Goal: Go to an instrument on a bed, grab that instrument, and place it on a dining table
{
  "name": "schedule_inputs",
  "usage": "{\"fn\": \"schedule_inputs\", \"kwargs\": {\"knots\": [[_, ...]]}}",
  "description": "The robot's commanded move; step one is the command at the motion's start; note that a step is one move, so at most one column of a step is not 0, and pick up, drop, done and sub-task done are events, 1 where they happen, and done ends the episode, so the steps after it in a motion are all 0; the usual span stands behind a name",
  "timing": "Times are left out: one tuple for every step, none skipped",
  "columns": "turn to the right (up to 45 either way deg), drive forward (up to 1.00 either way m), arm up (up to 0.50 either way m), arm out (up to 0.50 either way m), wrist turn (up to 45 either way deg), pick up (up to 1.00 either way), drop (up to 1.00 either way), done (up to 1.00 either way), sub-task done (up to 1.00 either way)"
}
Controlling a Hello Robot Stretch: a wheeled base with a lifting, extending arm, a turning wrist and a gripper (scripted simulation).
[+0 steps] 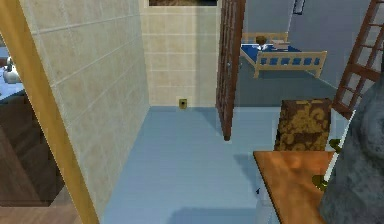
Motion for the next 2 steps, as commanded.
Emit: {"fn": "schedule_inputs", "kwargs": {"knots": [[0.0,0.00,0.00,-0.10,0.0,0.00,0.00,0.00,0.00],[0.0,0.00,0.00,0.00,0.0,0.00,0.00,1.00,0.00]]}}
